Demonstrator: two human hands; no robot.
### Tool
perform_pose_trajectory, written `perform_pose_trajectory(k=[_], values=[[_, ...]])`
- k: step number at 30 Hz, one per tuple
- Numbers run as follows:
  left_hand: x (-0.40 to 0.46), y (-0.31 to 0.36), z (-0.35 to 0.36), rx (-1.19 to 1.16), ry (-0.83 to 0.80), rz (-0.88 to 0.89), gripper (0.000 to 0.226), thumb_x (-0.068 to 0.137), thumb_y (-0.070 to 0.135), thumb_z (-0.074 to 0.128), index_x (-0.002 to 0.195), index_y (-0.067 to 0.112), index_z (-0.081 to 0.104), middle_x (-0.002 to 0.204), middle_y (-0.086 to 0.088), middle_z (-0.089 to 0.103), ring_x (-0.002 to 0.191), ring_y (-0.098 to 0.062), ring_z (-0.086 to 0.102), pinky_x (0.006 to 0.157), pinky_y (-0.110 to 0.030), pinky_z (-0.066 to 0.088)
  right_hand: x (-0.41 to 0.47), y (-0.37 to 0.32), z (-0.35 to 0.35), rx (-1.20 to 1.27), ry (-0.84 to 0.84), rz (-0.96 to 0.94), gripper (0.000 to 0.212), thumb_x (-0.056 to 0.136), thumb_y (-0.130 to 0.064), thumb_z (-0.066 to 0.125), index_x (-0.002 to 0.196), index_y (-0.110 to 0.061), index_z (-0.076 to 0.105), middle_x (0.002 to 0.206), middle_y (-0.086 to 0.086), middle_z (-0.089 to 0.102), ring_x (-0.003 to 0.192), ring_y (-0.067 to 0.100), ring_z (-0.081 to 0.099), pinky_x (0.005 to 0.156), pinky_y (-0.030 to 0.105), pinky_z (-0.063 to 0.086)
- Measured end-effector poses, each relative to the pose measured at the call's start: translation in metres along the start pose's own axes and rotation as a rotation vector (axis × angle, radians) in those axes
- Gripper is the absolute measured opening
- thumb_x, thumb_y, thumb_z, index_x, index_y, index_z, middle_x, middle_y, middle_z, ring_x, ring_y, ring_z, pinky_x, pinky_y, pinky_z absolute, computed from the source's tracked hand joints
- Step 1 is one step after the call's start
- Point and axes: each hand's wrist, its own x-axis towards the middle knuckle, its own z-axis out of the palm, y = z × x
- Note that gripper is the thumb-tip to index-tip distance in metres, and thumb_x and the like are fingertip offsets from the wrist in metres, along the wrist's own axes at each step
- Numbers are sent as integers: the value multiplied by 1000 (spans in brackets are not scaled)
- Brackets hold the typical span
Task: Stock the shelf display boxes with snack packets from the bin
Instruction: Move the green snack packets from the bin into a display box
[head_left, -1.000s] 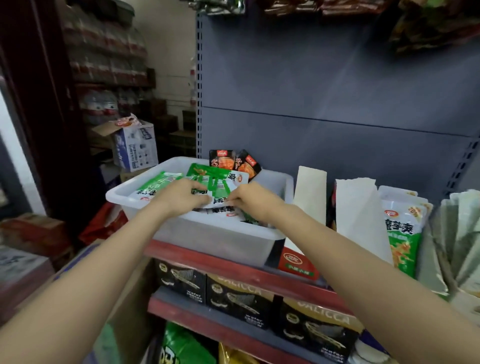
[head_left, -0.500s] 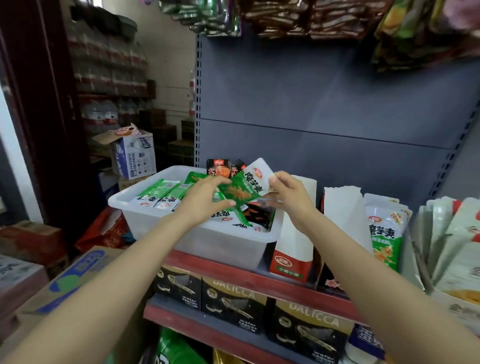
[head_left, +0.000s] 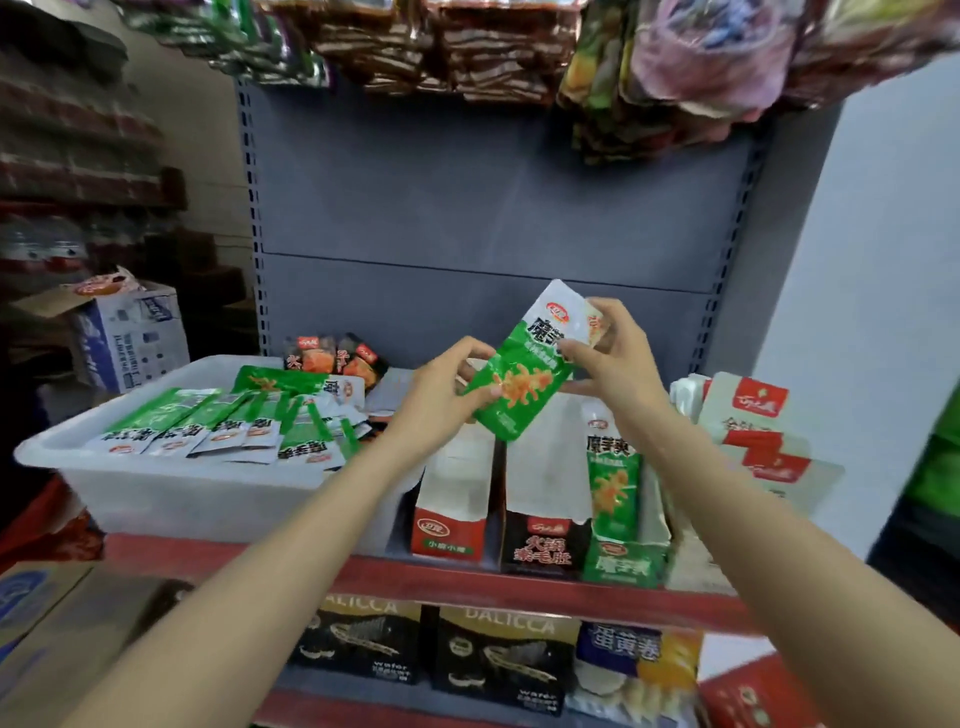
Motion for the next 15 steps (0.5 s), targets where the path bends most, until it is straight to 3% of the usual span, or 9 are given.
perform_pose_trajectory(k=[2, 4, 7, 9, 12, 15], values=[[8, 8, 24, -40, -41, -34, 29, 82, 10, 70, 96, 29, 52, 75, 6, 52, 62, -9, 53, 63, -35, 51, 2, -5, -22, -189, 48, -56, 34, 84, 1, 60, 97, -29, 51, 90, 0, 63, 81, 21, 66, 60, 38, 58], [14, 13, 48, -30, -101, -71, 31, 81, 12, 71, 105, 20, 52, 84, 3, 57, 66, -12, 55, 67, -34, 48, 2, -8, -39, -417, 95, -118, 36, 80, -6, 61, 92, -37, 49, 86, -7, 63, 81, 23, 66, 68, 46, 57], [18, 17, 73, -38, -190, -213, 50, 82, 20, 72, 124, 16, 45, 108, -8, 57, 91, -23, 61, 74, -35, 52, 0, -13, -56, -577, 183, -193, 32, 81, -3, 57, 105, -21, 49, 82, -11, 59, 71, 15, 56, 64, 20, 47], [18, 21, 85, -106, -255, -320, 60, 85, 20, 69, 135, 18, 37, 118, -11, 53, 103, -27, 59, 77, -36, 54, -4, -16, -66, -655, 226, -243, 32, 81, -4, 57, 109, -16, 48, 81, -8, 58, 68, 16, 54, 61, 25, 42], [18, 24, 97, -90, -335, -395, 70, 87, 16, 67, 144, 21, 27, 127, -15, 49, 102, -29, 61, 74, -35, 54, -3, -11, -74, -809, 159, -227, 29, 81, -8, 56, 106, -17, 44, 80, -2, 59, 65, 21, 52, 62, 33, 41], [17, 22, 104, -139, -368, -438, 75, 87, 12, 66, 147, 23, 22, 127, -15, 51, 97, -28, 63, 76, -40, 57, 3, -2, -73, -989, -38, -107, 29, 83, -9, 60, 108, -11, 44, 99, 11, 60, 80, 25, 51, 65, 31, 37]])
